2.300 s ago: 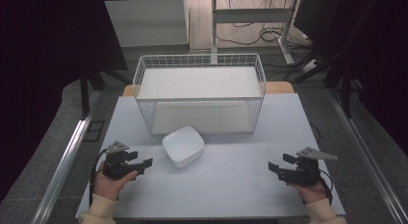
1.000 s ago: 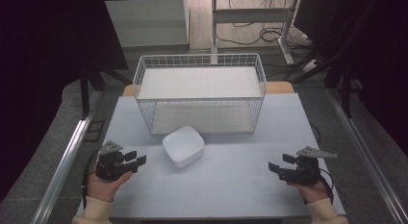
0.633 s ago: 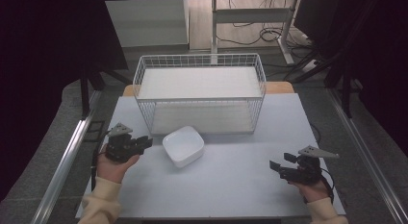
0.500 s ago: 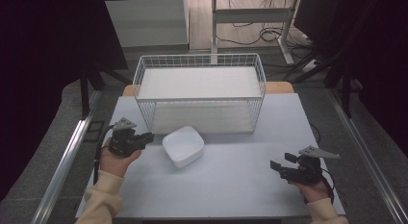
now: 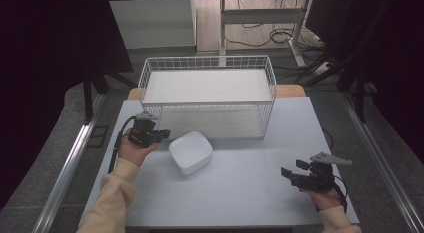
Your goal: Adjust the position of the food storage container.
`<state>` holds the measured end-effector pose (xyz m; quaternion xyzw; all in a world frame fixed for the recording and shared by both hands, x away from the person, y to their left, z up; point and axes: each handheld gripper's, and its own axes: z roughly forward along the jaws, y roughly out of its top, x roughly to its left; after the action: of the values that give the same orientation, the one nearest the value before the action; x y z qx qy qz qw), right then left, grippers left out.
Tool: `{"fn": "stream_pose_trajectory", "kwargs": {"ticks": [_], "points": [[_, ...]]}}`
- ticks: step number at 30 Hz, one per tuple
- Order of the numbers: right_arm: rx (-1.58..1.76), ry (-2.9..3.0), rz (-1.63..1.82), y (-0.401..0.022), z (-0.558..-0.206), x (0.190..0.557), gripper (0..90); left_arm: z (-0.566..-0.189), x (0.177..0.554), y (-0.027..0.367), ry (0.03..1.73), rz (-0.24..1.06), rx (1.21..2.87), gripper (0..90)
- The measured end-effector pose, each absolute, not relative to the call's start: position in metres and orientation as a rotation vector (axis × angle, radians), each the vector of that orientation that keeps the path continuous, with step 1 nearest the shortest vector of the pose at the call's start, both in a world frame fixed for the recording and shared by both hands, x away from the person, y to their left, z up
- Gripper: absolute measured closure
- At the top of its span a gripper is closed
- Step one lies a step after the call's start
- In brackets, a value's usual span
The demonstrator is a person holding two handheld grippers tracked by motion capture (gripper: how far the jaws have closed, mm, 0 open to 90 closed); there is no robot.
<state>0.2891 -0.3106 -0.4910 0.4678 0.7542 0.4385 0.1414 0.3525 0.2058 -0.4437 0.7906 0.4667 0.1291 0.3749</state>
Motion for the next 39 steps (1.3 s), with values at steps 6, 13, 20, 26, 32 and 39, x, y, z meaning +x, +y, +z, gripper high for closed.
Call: {"fn": "stream_pose_trajectory", "kwargs": {"ticks": [6, 13, 20, 26, 32, 39], "points": [[1.357, 2.177, 1.258, -0.311, -0.492, 0.290, 25.7, -0.459, 0.370, 0.192, 1.168, 0.322, 2.095, 90.0], [1.353, 2.184, 1.255, -0.311, -0.493, 0.290, 25.7, -0.471, 0.380, 0.189, 1.185, 0.301, 2.110, 90.0], [1.341, 2.197, 1.246, -0.310, -0.494, 0.290, 25.7, -0.479, 0.387, 0.187, 1.179, 0.301, 2.138, 90.0], [1.342, 2.198, 1.243, -0.310, -0.494, 0.291, 25.8, -0.484, 0.391, 0.185, 1.190, 0.290, 2.141, 90.0], [1.344, 2.194, 1.243, -0.310, -0.494, 0.290, 25.9, -0.488, 0.393, 0.185, 1.150, 0.270, 2.172, 90.0], [1.341, 2.203, 1.233, -0.309, -0.495, 0.291, 25.9, -0.490, 0.390, 0.175, 1.098, 0.219, 2.165, 90.0]]}}
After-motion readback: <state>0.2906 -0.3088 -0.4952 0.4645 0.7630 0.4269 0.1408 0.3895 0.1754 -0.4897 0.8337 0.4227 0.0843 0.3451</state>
